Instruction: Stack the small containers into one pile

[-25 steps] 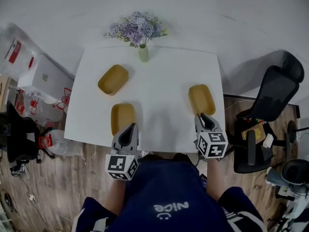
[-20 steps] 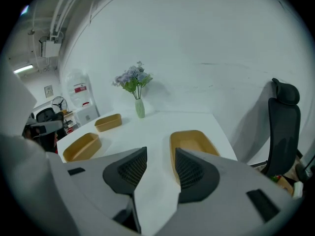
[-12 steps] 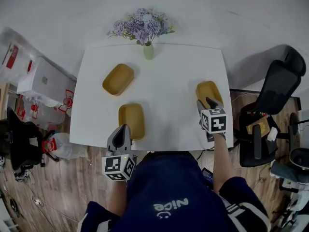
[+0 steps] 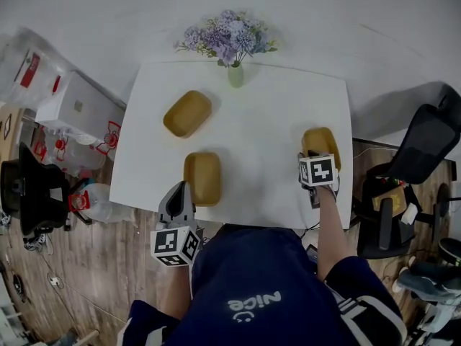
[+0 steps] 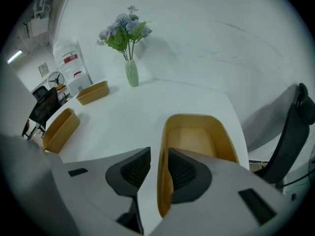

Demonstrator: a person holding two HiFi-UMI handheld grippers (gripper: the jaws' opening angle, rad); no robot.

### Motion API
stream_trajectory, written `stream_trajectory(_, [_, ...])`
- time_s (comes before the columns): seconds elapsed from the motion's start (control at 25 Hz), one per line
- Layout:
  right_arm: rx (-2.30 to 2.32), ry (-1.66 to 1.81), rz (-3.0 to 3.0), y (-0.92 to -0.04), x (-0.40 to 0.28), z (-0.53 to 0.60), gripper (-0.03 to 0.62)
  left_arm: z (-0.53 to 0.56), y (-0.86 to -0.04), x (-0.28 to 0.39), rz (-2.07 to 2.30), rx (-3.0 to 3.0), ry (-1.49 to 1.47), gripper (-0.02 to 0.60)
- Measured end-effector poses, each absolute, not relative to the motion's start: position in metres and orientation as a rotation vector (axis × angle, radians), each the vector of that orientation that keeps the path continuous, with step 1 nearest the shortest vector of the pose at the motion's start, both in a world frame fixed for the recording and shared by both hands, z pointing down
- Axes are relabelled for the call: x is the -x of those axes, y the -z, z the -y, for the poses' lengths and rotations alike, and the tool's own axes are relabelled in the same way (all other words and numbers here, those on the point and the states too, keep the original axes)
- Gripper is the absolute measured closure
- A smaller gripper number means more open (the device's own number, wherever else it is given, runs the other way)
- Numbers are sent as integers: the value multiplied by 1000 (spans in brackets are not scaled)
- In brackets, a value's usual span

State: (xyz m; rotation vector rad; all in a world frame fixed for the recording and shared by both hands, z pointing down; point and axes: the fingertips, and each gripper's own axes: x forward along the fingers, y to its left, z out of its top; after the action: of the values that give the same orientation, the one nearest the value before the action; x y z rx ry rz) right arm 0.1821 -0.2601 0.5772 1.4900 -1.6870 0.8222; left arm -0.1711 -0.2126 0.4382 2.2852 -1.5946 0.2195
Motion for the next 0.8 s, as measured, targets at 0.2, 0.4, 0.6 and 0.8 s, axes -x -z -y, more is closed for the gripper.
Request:
stream_trajectory(0.2, [-1474, -823, 1674, -580, -189, 264, 526, 209, -442, 168, 1622, -2248, -197, 561])
stream_trajectory(0.4, [-1483, -819, 1660, -580, -191, 263, 533, 198, -446, 169, 1645, -2219, -207, 561])
stream_trajectory(0.6, [-1521, -789, 1648, -571, -194, 262, 537, 190, -447, 173, 1682, -2194, -206, 561])
stream_trajectory(0.8, [-1566, -739, 1719, -545, -192, 266, 539, 179, -447, 175, 1719, -2154, -182, 561])
